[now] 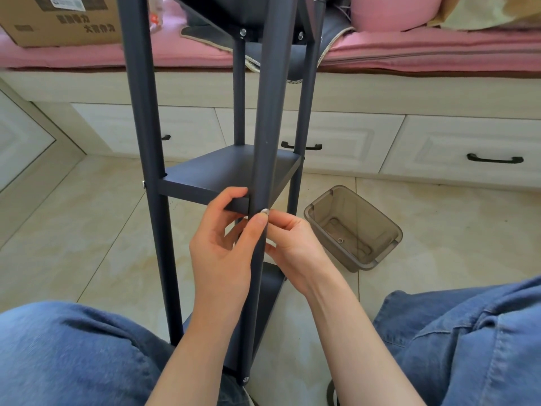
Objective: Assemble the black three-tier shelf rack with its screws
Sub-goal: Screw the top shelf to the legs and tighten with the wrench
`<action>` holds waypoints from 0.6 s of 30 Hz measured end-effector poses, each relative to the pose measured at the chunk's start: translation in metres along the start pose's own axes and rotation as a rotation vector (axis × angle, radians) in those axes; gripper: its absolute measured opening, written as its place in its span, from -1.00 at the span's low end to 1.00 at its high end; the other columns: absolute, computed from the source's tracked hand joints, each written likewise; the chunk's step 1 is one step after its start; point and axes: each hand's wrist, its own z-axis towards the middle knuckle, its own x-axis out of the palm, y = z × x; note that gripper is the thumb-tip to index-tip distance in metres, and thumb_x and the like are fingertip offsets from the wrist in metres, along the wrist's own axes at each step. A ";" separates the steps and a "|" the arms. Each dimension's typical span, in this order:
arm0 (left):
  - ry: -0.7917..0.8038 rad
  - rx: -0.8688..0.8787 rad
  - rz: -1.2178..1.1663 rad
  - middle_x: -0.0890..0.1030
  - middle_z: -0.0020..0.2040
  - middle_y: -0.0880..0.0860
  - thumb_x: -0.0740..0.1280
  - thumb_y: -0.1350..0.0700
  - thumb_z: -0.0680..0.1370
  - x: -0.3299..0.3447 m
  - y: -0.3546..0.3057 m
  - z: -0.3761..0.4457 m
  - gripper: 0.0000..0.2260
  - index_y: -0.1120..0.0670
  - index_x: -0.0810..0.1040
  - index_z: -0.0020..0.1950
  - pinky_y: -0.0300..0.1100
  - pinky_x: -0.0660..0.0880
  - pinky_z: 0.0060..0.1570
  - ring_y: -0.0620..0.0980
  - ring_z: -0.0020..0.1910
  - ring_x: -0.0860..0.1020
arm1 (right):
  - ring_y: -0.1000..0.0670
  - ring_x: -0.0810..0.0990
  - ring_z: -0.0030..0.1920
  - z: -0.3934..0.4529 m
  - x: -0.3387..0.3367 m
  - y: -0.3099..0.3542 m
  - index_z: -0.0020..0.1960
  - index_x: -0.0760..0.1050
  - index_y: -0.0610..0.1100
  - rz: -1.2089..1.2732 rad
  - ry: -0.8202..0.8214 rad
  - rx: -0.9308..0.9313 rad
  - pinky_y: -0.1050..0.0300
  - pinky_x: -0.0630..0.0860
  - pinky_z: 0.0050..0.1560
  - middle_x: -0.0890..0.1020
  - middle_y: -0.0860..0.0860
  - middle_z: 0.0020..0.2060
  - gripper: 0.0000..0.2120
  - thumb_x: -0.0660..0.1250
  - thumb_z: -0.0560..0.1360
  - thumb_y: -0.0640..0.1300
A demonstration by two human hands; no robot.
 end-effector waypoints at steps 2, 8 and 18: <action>-0.001 0.003 0.001 0.71 0.01 0.00 0.45 0.24 0.56 0.001 0.000 -0.001 -0.69 -0.11 0.61 0.20 -0.27 0.59 0.03 0.02 0.11 0.67 | -0.18 0.61 0.21 -0.001 -0.002 0.000 0.10 0.69 -0.06 -0.017 0.012 0.016 -0.31 0.37 0.39 0.72 -0.09 0.03 -0.83 0.38 0.56 -0.08; -0.008 -0.011 -0.037 0.71 0.02 0.01 0.45 0.23 0.57 0.003 -0.003 -0.003 -0.69 -0.13 0.61 0.19 -0.32 0.56 0.01 -0.02 0.08 0.67 | 0.11 0.63 -0.01 -0.006 -0.021 0.004 0.00 0.69 -0.02 -0.113 -0.112 0.092 0.09 0.51 0.08 0.72 0.06 -0.05 -0.87 0.49 0.46 -0.06; 0.003 0.025 0.037 0.61 0.04 -0.17 0.49 0.38 0.48 0.004 0.003 -0.022 -0.47 -0.15 0.46 0.23 -0.28 0.57 -0.01 0.04 -0.01 0.70 | -0.13 0.71 0.01 0.002 -0.027 0.024 -0.03 0.40 -0.21 0.440 -0.281 0.221 0.04 0.58 0.01 0.71 -0.21 0.00 -0.86 0.16 0.67 -0.18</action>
